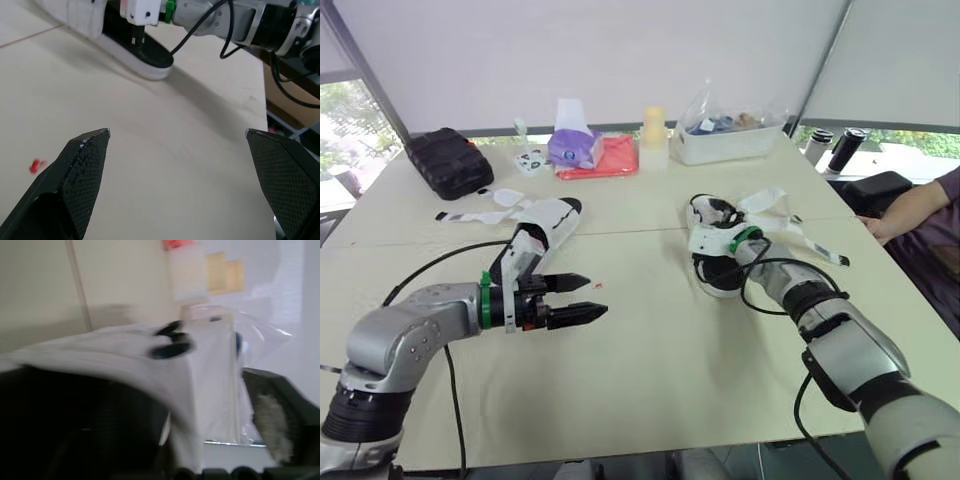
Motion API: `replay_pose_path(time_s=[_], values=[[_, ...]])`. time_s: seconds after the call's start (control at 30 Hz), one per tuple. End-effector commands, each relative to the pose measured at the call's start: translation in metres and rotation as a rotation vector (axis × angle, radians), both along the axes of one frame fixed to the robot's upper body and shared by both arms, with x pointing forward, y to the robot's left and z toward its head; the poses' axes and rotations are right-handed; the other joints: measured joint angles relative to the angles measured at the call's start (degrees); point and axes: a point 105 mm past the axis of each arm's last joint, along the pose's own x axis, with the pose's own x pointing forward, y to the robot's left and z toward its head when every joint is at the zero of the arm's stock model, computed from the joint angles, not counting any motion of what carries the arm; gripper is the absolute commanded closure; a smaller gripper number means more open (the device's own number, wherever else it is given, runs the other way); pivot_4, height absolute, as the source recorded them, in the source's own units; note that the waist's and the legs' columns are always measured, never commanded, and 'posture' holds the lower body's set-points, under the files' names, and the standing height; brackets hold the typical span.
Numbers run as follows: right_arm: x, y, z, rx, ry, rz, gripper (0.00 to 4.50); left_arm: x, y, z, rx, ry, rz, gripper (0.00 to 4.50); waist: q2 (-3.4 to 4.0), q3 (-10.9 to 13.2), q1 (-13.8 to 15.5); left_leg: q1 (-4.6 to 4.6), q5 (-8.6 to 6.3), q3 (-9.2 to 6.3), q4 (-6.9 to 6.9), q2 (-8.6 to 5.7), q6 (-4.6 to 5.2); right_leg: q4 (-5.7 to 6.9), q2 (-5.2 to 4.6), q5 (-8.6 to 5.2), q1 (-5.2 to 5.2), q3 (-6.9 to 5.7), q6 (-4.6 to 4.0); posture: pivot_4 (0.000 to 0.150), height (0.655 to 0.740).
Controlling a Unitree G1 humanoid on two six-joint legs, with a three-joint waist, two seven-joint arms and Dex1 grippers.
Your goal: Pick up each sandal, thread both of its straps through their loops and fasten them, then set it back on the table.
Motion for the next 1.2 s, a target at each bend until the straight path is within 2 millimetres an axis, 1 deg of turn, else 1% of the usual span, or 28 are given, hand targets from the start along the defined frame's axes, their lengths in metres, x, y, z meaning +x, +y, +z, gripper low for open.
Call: replay_pose_path(time_s=[0.03,0.1,0.13,0.2,0.27,0.33,0.37,0.43,0.47,0.53,0.6,0.7,0.77,0.87,0.97,1.03,1.2], values=[[0.004,-0.001,0.013,-0.020,-0.041,-0.005,2.93,-0.004,0.000,0.009,-0.013,-0.047,0.012,0.00,0.00,0.0,-0.1,0.00,0.00,0.00,0.00,-0.01,0.00,0.01,-0.01,0.00,0.00,0.00,0.00,0.150,0.7400],[0.005,-0.005,0.013,-0.035,-0.048,-0.025,3.86,-0.004,0.001,0.008,-0.015,-0.048,0.022,0.00,-0.01,0.0,-0.1,0.03,0.01,0.00,0.02,-0.01,-0.02,0.06,0.01,0.00,0.00,0.01,0.00,0.150,0.7400],[0.006,-0.007,0.015,-0.043,-0.058,-0.037,4.44,-0.003,0.001,0.008,-0.017,-0.049,0.026,0.00,-0.01,0.0,-0.1,0.04,0.02,-0.01,0.03,0.00,-0.04,0.08,0.02,0.00,0.00,0.01,0.00,0.150,0.7400],[0.007,-0.009,0.021,-0.061,-0.087,-0.044,4.48,-0.003,0.001,0.008,-0.018,-0.051,0.032,0.00,-0.01,0.0,-0.1,0.07,0.05,-0.01,0.04,-0.01,-0.09,0.13,0.04,0.00,0.01,0.01,0.00,0.150,0.7400],[0.007,-0.005,0.034,-0.073,-0.149,0.001,4.48,-0.001,0.003,0.009,-0.015,-0.056,0.039,0.00,-0.01,0.0,-0.1,0.07,0.06,-0.01,0.04,-0.01,-0.10,0.15,0.04,0.00,0.01,0.01,0.00,0.150,0.7400],[0.001,0.008,0.048,-0.095,-0.223,0.122,4.48,0.001,0.004,0.009,-0.015,-0.060,0.043,0.00,-0.01,0.0,-0.1,0.05,0.06,-0.01,0.06,-0.03,-0.10,0.15,0.02,0.01,0.00,0.01,0.00,0.150,0.7400],[-0.006,0.018,0.052,-0.109,-0.241,0.215,4.48,0.002,0.005,0.010,-0.014,-0.061,0.045,0.00,0.00,0.0,0.0,0.04,0.06,-0.01,0.06,-0.04,-0.10,0.14,0.01,0.01,-0.02,0.01,0.00,0.150,0.7400],[-0.026,0.036,0.050,-0.164,-0.234,0.430,4.48,0.004,0.008,0.011,-0.011,-0.064,0.047,0.00,0.01,0.0,0.0,-0.07,0.06,-0.01,0.04,-0.07,-0.10,0.14,-0.01,0.01,-0.14,0.01,0.00,0.150,0.7400],[-0.037,0.042,0.045,-0.198,-0.205,0.534,4.48,0.005,0.009,0.012,-0.009,-0.068,0.048,0.00,0.01,0.0,-0.1,-0.10,0.06,-0.01,0.02,-0.08,-0.10,0.13,0.01,0.01,-0.18,0.01,0.00,0.150,0.7400],[-0.064,0.051,0.037,-0.255,-0.151,0.733,4.48,0.007,0.008,0.014,-0.011,-0.075,0.044,0.00,0.01,0.0,-0.1,-0.13,0.05,0.00,-0.04,-0.08,-0.10,0.11,0.02,0.00,-0.25,0.02,0.00,0.150,0.7400],[-0.091,0.055,0.031,-0.297,-0.111,0.906,4.48,0.009,0.006,0.017,-0.023,-0.081,0.036,0.00,0.01,0.0,-0.1,-0.13,0.05,0.00,-0.06,-0.07,-0.09,0.10,0.05,0.00,-0.27,0.02,0.00,0.150,0.7400],[-0.126,0.057,0.024,-0.328,-0.068,1.105,4.48,0.011,0.004,0.023,-0.052,-0.082,0.021,0.00,0.00,0.0,-0.1,-0.11,0.05,0.01,-0.04,-0.06,-0.10,0.12,0.05,0.00,-0.26,0.03,0.00,0.150,0.7400],[-0.146,0.059,0.017,-0.343,-0.048,1.214,4.48,0.011,0.004,0.024,-0.062,-0.078,0.014,0.00,0.00,0.0,-0.2,-0.09,0.05,0.04,-0.03,-0.06,-0.10,0.15,0.05,0.00,-0.27,0.06,0.00,0.150,0.7400],[-0.165,0.058,0.010,-0.344,-0.039,1.320,4.48,0.012,0.004,0.020,-0.047,-0.075,0.022,0.00,0.00,0.0,-0.1,-0.06,0.05,0.04,-0.02,-0.04,-0.10,0.17,0.09,0.00,-0.27,0.08,0.00,0.150,0.7400],[-0.180,0.060,0.012,-0.328,-0.056,1.403,4.48,0.013,0.004,0.017,-0.043,-0.066,0.022,0.00,0.00,0.0,0.0,-0.06,0.06,0.06,0.00,-0.04,-0.11,0.19,0.08,0.00,-0.26,0.09,0.00,0.150,0.7400],[-0.185,0.062,0.013,-0.320,-0.076,1.437,4.48,0.011,0.001,0.016,-0.048,-0.058,0.009,0.00,0.00,0.0,0.0,-0.06,0.07,0.06,0.01,-0.05,-0.12,0.19,0.08,0.00,-0.27,0.09,0.00,0.150,0.7400],[-0.177,0.066,0.010,-0.331,-0.098,1.413,4.48,0.008,-0.006,0.013,-0.060,-0.043,-0.019,0.00,0.00,0.0,0.0,-0.05,0.08,0.07,0.02,-0.05,-0.14,0.21,0.08,0.00,-0.26,0.10,0.00,0.150,0.7400]])
